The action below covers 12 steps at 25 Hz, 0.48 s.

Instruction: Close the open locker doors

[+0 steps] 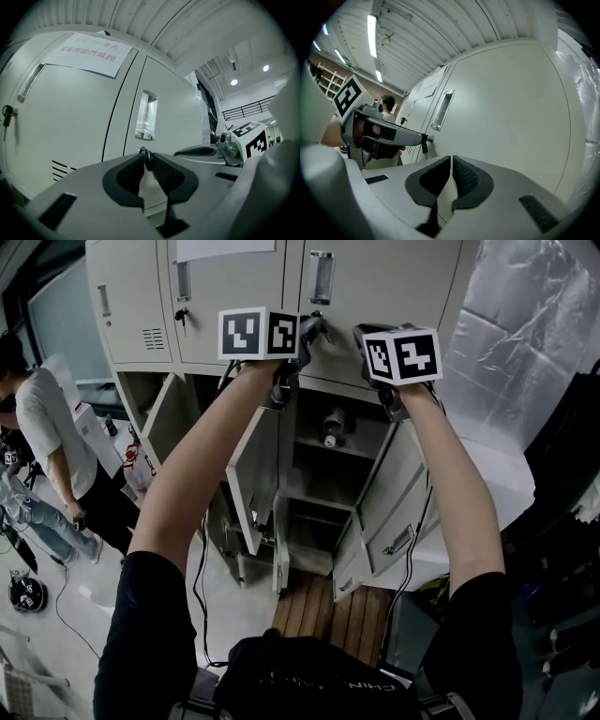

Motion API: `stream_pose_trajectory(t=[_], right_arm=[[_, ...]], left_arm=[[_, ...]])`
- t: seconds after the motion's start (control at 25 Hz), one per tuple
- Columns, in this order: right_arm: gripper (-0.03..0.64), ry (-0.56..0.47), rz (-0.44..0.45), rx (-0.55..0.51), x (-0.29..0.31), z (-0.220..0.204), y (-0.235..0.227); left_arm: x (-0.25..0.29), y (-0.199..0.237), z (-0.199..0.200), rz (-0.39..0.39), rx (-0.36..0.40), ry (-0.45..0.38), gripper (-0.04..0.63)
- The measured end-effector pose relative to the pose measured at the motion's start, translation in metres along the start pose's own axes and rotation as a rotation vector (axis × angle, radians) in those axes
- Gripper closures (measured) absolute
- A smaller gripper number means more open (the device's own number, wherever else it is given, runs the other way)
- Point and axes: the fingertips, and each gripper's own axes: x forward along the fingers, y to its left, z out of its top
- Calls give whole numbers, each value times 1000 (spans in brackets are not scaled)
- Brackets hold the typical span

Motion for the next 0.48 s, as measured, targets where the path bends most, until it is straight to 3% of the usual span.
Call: stream_pose_trajectory(t=[0.28, 0.48], right_arm=[[577, 5, -7, -5, 1, -1, -1], [576, 16, -20, -11, 1, -1, 0]], left_arm=[[-10, -1, -4, -12, 99, 36, 486], [-22, 1, -6, 43, 299, 61, 486]])
